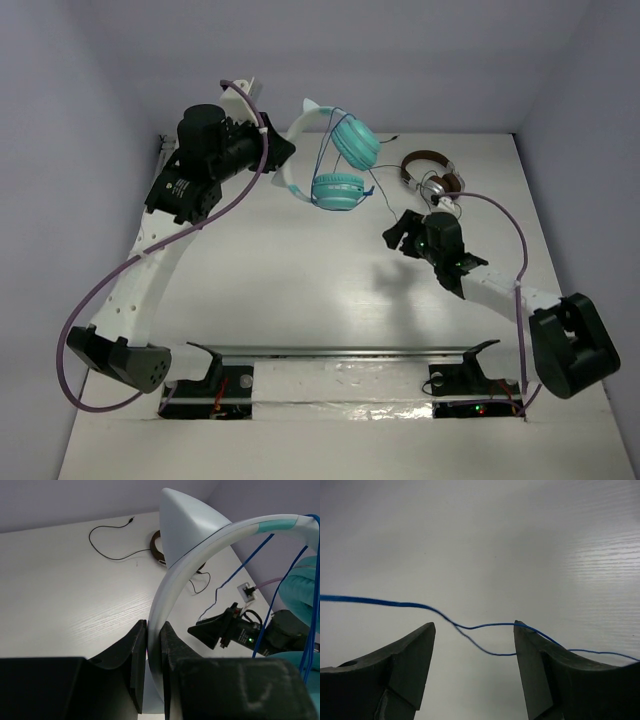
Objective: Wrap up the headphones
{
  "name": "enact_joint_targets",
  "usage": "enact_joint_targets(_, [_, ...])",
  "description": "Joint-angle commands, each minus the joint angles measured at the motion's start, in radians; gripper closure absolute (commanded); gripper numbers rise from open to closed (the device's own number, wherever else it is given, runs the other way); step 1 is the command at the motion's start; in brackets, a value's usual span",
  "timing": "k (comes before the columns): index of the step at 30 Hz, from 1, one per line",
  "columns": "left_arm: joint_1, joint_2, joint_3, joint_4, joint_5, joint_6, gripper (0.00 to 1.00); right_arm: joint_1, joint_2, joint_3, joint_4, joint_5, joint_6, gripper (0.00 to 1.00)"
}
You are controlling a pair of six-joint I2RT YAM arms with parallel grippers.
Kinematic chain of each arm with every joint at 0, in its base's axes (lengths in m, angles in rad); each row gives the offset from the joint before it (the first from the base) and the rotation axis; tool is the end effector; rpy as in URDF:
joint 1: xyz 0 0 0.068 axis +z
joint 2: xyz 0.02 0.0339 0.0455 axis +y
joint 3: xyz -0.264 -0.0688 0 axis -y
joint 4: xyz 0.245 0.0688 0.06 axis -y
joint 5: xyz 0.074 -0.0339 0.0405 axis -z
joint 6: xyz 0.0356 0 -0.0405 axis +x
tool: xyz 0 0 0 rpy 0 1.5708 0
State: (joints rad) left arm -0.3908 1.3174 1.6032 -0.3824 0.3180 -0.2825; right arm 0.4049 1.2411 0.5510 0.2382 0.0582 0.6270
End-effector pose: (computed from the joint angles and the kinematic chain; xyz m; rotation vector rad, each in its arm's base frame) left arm 0.2540 -0.1167 0.4853 0.3398 1.6875 -0.7686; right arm 0.2400 0.1006 0.2057 0.2673 2.0558 0.5879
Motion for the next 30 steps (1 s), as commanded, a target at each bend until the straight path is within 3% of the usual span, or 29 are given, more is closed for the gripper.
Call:
enact_joint_targets(1, [0.004, -0.029, 0.058, 0.074, 0.029, -0.041, 1.00, -0.005, 0.067, 0.066, 0.030, 0.049, 0.002, 0.30])
enact_joint_targets(8, [0.013, -0.009, 0.095, 0.054, 0.009, -0.034, 1.00, -0.005, 0.150, 0.041, 0.098, -0.133, 0.013, 0.47])
enact_joint_targets(17, [0.013, 0.002, 0.135, 0.036, -0.039, -0.015, 1.00, 0.017, -0.150, 0.009, -0.098, -0.235, 0.005, 0.47])
enact_joint_targets(20, [0.013, 0.003, 0.155, 0.027, -0.046, -0.009, 1.00, 0.017, -0.233, 0.027, -0.151, -0.160, -0.003, 0.42])
enact_joint_targets(22, [0.013, -0.003, 0.156, 0.027, -0.043, -0.010, 1.00, 0.017, -0.238, 0.055, -0.155, -0.144, -0.030, 0.33])
enact_joint_targets(30, [0.013, -0.014, 0.204, -0.019, -0.056, 0.006, 1.00, 0.017, -0.109, 0.179, -0.155, 0.028, -0.099, 0.18])
